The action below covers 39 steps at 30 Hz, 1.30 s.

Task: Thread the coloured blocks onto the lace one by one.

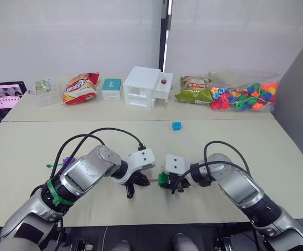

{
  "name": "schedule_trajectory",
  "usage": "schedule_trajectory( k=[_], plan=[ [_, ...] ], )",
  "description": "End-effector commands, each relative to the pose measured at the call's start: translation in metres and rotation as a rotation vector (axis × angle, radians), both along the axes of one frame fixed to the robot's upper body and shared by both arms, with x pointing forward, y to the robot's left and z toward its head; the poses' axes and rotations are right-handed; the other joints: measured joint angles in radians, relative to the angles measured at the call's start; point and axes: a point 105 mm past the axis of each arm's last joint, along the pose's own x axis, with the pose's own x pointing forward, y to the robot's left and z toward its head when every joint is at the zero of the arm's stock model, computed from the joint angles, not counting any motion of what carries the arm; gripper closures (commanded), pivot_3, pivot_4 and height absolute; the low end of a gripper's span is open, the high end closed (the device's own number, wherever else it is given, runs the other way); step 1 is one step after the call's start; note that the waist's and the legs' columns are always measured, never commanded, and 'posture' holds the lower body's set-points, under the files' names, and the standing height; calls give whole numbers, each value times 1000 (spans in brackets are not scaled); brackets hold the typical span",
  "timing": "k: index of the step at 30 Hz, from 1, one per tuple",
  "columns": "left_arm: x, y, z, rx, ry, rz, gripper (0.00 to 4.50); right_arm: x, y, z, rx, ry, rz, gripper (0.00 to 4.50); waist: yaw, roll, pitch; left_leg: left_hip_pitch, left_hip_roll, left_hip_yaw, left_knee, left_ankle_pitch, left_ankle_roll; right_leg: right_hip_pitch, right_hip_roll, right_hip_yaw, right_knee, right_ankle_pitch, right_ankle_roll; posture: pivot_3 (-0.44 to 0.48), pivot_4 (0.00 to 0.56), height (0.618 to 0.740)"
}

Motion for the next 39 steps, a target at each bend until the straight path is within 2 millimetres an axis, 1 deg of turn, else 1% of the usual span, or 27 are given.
schedule_trajectory(
  k=[1, 8, 13, 18, 22, 26, 32, 34, 35, 39],
  plan=[
    [-9, -12, 15, -63, -14, -76, 4500, -4, 5, -3, -10, 10, 22, 3304, -1, 0, 0, 0, 0, 0, 0, 0, 0, 0, 0, 0, 0, 0, 0, 0, 150, 740],
    [-7, -8, 17, -58, -18, -63, 4500, -4, 3, -3, -12, 12, 17, 3304, -1, 0, 0, 0, 0, 0, 0, 0, 0, -1, 0, 0, 0, 0, 0, 0, 150, 740],
    [-13, -19, 17, -109, 5, -94, 4500, -2, 5, -1, -6, 4, 19, 3304, -1, 0, 0, 0, 0, 0, 0, 0, 0, -1, 0, 0, 0, 0, 0, 0, 150, 740],
    [-13, -27, 14, -173, 20, -137, 4500, -2, 7, 2, 2, -3, 24, 3304, 1, 0, 0, 0, 0, 0, 0, 0, 0, 0, 0, 0, 0, 0, 0, 0, 150, 740],
    [-1, -27, 0, -191, -110, -163, 4500, -3, 8, 3, 4, -3, 30, 3304, 5, 0, 0, 0, 0, 0, 0, 0, -1, 0, -1, 0, 0, 0, 0, 0, 150, 740],
    [4, -25, -10, -199, -159, -200, 4500, -3, 8, 3, 6, -4, 28, 3304, 8, 0, 0, 0, 0, 0, 0, 1, -1, 1, -1, 0, -1, 0, 0, 0, 150, 740],
    [1, -23, -9, -215, -171, -252, 4500, -3, 6, 3, 2, -2, 20, 3304, 8, 0, -1, 0, 0, 0, 0, 1, -1, 1, -1, 0, -1, 0, 0, 0, 150, 740],
    [-2, -20, -8, -222, -134, -263, 3770, -3, 6, 2, 2, -1, 19, 3304, 6, 0, -1, 0, 0, 0, 0, 1, -1, 1, 0, 0, 0, 0, 0, 0, 150, 740],
    [-2, -18, -7, -225, -125, -263, 3502, -3, 6, 2, 3, -1, 18, 3304, 4, 0, 0, 0, 0, 0, 0, 1, -1, 1, 0, 0, 0, 0, 0, 0, 150, 740],
    [1, -11, -2, -215, -142, -256, 2147, -2, 6, 2, 2, -1, 14, 3304, 2, 0, 0, 0, 0, 0, 0, 1, -1, 0, 0, 0, 0, 0, 0, 0, 150, 740]
  ],
)
